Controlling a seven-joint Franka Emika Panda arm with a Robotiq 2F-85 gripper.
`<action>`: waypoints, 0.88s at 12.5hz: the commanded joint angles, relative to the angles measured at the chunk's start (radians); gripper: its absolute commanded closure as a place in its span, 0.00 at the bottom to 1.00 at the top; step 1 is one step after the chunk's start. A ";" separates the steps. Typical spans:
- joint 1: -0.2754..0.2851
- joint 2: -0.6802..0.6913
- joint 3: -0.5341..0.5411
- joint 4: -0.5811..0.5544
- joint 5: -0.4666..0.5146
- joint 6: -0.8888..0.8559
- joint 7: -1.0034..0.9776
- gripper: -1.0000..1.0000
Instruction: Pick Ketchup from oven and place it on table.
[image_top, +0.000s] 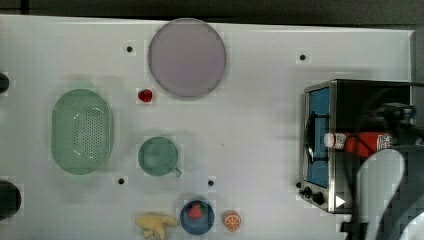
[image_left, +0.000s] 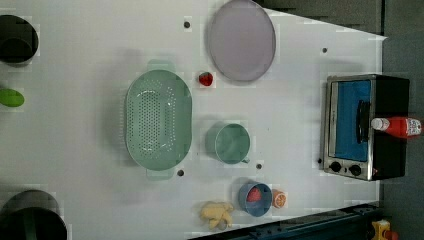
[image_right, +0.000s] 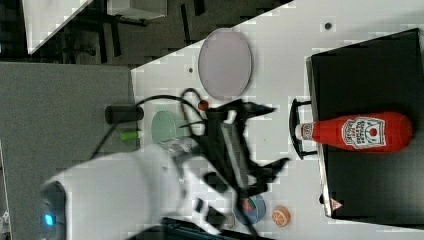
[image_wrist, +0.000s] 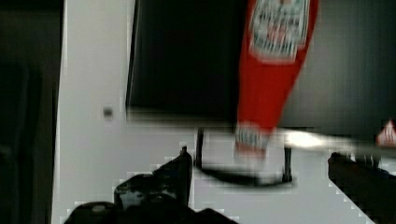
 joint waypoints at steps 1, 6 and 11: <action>-0.007 0.144 -0.035 0.015 -0.002 0.053 -0.020 0.00; -0.039 0.254 -0.055 0.015 0.045 0.148 -0.020 0.00; -0.046 0.320 -0.055 0.011 0.110 0.191 -0.020 0.00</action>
